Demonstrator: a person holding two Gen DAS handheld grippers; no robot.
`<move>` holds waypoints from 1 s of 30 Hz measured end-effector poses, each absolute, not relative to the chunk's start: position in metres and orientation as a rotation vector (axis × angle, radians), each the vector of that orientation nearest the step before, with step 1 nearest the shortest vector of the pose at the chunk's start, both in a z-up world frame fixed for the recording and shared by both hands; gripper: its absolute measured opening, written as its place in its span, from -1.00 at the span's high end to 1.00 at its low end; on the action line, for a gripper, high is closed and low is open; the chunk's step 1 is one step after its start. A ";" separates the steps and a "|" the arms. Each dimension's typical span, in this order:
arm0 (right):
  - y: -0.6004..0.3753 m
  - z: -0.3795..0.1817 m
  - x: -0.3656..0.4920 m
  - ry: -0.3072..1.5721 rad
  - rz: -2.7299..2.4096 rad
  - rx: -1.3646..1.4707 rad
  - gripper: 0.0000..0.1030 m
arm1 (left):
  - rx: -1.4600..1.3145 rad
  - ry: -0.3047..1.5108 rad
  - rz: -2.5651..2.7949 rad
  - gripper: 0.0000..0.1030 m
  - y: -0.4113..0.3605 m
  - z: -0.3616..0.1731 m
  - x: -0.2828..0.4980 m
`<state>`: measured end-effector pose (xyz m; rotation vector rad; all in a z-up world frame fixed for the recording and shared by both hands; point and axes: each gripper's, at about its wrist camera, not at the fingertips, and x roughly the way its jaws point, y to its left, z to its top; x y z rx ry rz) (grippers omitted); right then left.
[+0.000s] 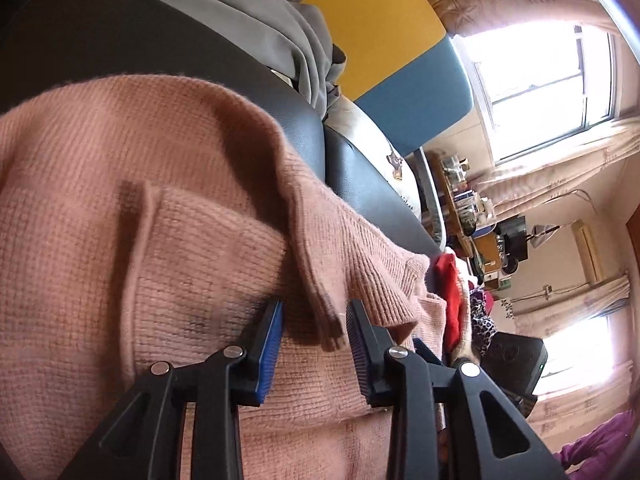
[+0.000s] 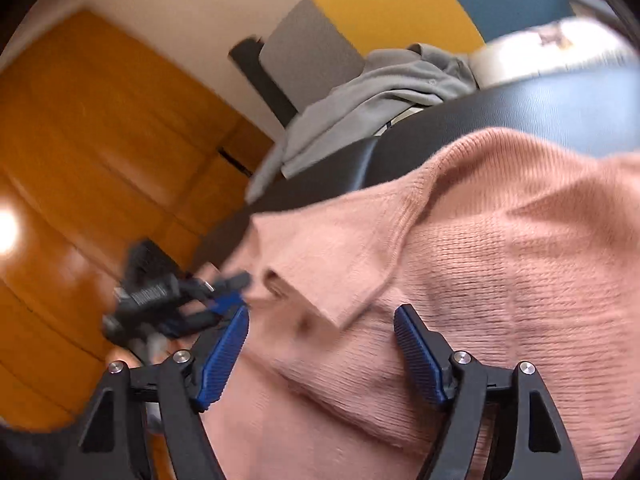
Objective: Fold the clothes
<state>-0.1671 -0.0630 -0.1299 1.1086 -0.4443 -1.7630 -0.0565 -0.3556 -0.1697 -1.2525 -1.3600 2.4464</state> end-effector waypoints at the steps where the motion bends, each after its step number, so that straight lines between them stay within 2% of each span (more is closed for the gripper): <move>1: -0.067 -0.130 -0.168 -0.453 -1.767 1.114 -0.45 | -1.265 -1.343 2.460 0.47 -0.354 -0.169 -0.059; 3: -0.079 -0.130 -0.167 -0.411 -1.800 1.130 -0.16 | -1.292 -1.281 2.495 0.62 -0.351 -0.166 -0.064; 5: -0.091 -0.131 -0.166 -0.351 -1.837 1.141 -0.03 | -1.330 -1.197 2.546 0.77 -0.346 -0.164 -0.069; 7: -0.102 -0.132 -0.165 -0.288 -1.873 1.150 0.23 | -1.354 -1.141 2.586 0.90 -0.344 -0.160 -0.071; 8: -0.103 -0.132 -0.165 -0.277 -1.888 1.156 0.61 | -1.342 -1.116 2.610 0.91 -0.344 -0.155 -0.070; 9: -0.103 -0.131 -0.166 -0.270 -1.902 1.162 0.86 | -1.321 -1.092 2.635 0.91 -0.344 -0.150 -0.068; 12: -0.090 -0.113 -0.158 -0.275 -1.922 1.085 0.87 | -1.226 -1.024 2.672 0.92 -0.343 -0.129 -0.056; 14: -0.083 -0.106 -0.154 -0.226 -1.947 1.061 0.87 | -1.289 -0.947 2.689 0.91 -0.339 -0.135 -0.055; 18: -0.084 -0.126 -0.154 -0.106 -1.987 1.132 0.87 | -1.380 -0.880 2.695 0.91 -0.332 -0.158 -0.053; 23: -0.075 -0.130 -0.153 -0.128 -1.970 1.131 0.83 | -1.418 -0.795 2.818 0.84 -0.328 -0.149 -0.046; 25: -0.066 -0.128 -0.158 -0.197 -1.946 1.134 0.68 | -1.397 -0.748 2.904 0.69 -0.324 -0.137 -0.043; 27: -0.053 -0.123 -0.167 -0.279 -1.967 1.111 0.31 | -1.318 -0.708 2.965 0.67 -0.319 -0.123 -0.039; 30: -0.042 -0.110 -0.181 -0.318 -2.022 1.073 0.14 | -1.221 -0.652 2.953 0.56 -0.304 -0.108 -0.049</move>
